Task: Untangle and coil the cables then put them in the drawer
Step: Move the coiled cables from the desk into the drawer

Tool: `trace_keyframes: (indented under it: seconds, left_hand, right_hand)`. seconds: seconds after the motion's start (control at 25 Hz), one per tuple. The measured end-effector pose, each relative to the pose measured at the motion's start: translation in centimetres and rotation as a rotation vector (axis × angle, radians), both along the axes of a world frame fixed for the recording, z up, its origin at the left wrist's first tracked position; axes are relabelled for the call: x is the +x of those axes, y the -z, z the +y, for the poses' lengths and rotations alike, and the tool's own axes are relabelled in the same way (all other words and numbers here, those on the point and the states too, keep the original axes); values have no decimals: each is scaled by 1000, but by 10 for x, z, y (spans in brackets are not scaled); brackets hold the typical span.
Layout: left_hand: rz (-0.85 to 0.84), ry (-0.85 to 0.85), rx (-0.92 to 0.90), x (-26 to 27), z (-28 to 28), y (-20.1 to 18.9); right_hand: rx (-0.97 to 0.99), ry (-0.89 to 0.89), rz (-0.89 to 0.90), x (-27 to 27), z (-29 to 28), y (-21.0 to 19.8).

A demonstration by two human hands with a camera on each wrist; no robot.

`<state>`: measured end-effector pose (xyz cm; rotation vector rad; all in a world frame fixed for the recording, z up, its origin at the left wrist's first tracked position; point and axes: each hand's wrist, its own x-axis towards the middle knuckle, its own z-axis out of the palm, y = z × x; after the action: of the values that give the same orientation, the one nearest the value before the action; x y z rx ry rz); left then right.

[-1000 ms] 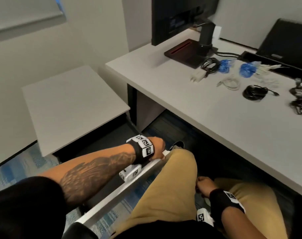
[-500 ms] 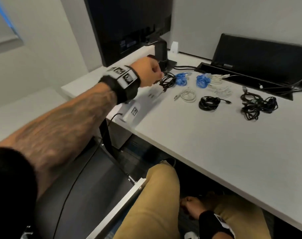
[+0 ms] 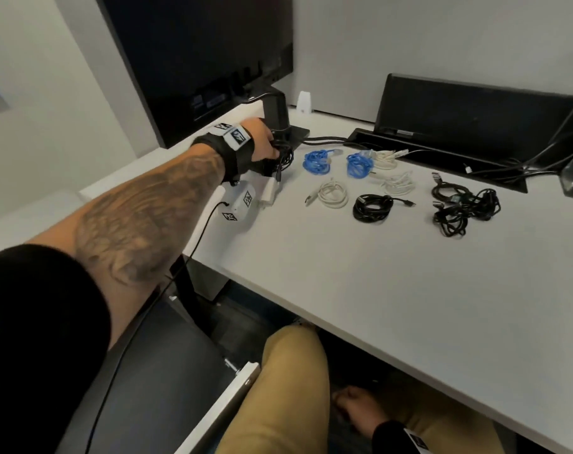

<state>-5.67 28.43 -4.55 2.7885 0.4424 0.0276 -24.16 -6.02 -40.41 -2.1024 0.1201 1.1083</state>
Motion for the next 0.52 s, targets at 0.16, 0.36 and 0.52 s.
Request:
trace_keyframes:
  seconds: [0.16,0.36,0.52]
  left_hand:
    - [-142,-72,-453,-108,28,-28]
    - [-84,-200,-482,-246,65,38]
    - [201,-456,-516,-305,95,185]
  right_hand:
    - [24,13,25,-4,1,2]
    - [29,64,47,-6,-2,6]
    - [2,62,43,-10,3,1]
